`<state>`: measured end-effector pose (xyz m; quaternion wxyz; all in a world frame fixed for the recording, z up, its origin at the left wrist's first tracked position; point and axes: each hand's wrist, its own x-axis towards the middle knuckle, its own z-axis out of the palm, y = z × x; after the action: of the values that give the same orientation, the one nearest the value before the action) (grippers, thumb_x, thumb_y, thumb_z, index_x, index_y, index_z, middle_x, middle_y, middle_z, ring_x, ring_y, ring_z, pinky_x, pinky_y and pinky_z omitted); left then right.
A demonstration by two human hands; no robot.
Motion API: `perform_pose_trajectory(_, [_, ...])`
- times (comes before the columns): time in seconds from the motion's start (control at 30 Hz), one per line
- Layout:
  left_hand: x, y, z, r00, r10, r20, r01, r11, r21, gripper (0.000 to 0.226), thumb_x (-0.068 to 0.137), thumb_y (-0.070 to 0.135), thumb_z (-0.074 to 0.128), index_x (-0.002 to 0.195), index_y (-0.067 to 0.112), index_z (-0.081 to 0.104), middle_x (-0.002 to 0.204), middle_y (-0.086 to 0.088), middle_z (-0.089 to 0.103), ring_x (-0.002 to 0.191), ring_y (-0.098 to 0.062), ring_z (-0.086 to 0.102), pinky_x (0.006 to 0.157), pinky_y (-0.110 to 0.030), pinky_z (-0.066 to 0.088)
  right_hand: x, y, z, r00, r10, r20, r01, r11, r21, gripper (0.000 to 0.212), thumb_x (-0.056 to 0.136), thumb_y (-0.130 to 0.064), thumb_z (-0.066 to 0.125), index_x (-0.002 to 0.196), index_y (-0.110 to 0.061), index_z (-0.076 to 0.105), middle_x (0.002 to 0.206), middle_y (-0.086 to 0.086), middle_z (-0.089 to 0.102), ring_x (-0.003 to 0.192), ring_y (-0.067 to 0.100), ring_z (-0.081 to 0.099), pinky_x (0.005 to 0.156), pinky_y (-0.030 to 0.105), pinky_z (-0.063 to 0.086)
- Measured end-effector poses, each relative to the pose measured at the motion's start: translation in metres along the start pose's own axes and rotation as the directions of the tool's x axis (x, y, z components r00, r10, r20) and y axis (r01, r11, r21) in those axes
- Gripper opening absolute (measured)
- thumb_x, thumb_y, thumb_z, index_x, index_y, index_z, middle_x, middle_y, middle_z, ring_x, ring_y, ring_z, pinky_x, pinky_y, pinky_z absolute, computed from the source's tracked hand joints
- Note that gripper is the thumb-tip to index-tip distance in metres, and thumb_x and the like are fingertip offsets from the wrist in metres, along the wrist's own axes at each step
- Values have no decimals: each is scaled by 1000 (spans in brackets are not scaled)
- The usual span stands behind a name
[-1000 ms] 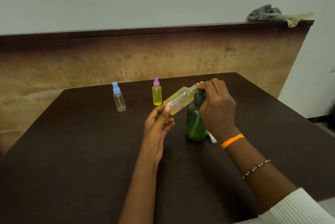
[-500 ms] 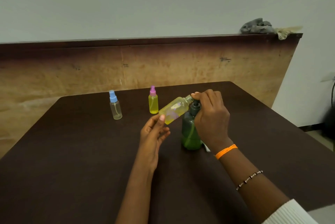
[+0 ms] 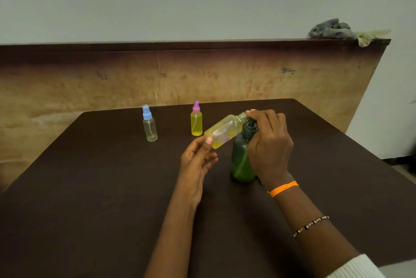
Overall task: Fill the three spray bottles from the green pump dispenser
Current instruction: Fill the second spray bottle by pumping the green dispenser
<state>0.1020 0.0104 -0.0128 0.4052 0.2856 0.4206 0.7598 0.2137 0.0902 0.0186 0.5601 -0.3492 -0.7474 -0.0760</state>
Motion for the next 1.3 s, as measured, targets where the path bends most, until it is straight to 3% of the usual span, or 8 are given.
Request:
perform_pose_trajectory(0.2, [-3, 1, 1, 1000, 0, -7, 0, 1000, 3, 32, 69, 35, 63, 96, 17, 63, 84, 1, 60, 66, -4, 58, 69, -21, 53, 20, -5, -14, 997, -51, 56, 53, 998, -42, 28, 78, -5, 40, 81, -8, 68, 77, 4, 62, 79, 20, 45, 52, 25, 36])
perform_pose_trajectory(0.33, [-2, 3, 2, 1000, 7, -2, -7, 1000, 14, 30, 70, 35, 62, 94, 18, 63, 84, 2, 61, 65, -4, 57, 68, -20, 53, 42, -12, -25, 977, 83, 199, -75, 996, -47, 24, 82, -5, 49, 84, -10, 72, 85, 9, 62, 91, 27, 54, 62, 28, 36])
perform_pose_trajectory(0.5, [1, 1, 0, 1000, 10, -11, -10, 1000, 18, 31, 70, 36, 63, 95, 18, 64, 85, 3, 63, 67, -4, 56, 70, -20, 53, 6, -4, -6, 999, -30, 44, 35, 991, -128, 25, 83, -3, 43, 82, -5, 68, 77, 8, 61, 68, 27, 55, 45, 31, 42])
perform_pose_trajectory(0.73, [-1, 2, 1, 1000, -13, -26, 13, 1000, 26, 16, 84, 28, 58, 95, 18, 63, 87, 2, 60, 67, -5, 56, 66, -18, 52, 45, -11, -18, 993, -49, 108, 62, 991, -117, 26, 71, -7, 42, 63, -9, 66, 65, 6, 61, 68, 30, 57, 52, 23, 28])
perform_pose_trajectory(0.83, [-1, 4, 2, 999, -15, -29, 15, 1000, 24, 14, 86, 26, 57, 96, 18, 63, 87, 2, 61, 67, -6, 55, 66, -17, 53, 43, -11, -20, 991, 12, 135, -2, 998, -70, 21, 77, -1, 50, 72, -5, 70, 74, 10, 63, 81, 30, 55, 55, 26, 33])
perform_pose_trajectory(1.03, [1, 1, -1, 999, -26, -46, 25, 1000, -8, 28, 71, 34, 63, 95, 20, 65, 87, 4, 64, 68, -6, 56, 69, -20, 53, 10, 0, -3, 998, -63, 25, 64, 996, -54, 28, 85, -8, 40, 76, -5, 66, 73, 5, 61, 76, 19, 43, 47, 29, 39])
perform_pose_trajectory(1.2, [0, 2, 1, 999, -31, -36, 31, 1000, -4, 30, 71, 33, 62, 97, 19, 64, 92, 2, 63, 69, -6, 56, 69, -19, 54, 41, -5, -19, 990, -104, 93, 110, 992, -61, 25, 75, -6, 45, 68, -8, 69, 66, 0, 58, 79, 26, 54, 51, 29, 42])
perform_pose_trajectory(1.3, [0, 3, 2, 999, -17, -38, 17, 1000, -6, 32, 69, 34, 62, 97, 19, 64, 90, 3, 63, 66, -6, 56, 69, -20, 53, 46, -7, -21, 981, -17, 196, 19, 1000, -11, 22, 79, -1, 51, 77, -8, 72, 68, -13, 43, 94, 26, 50, 58, 31, 39])
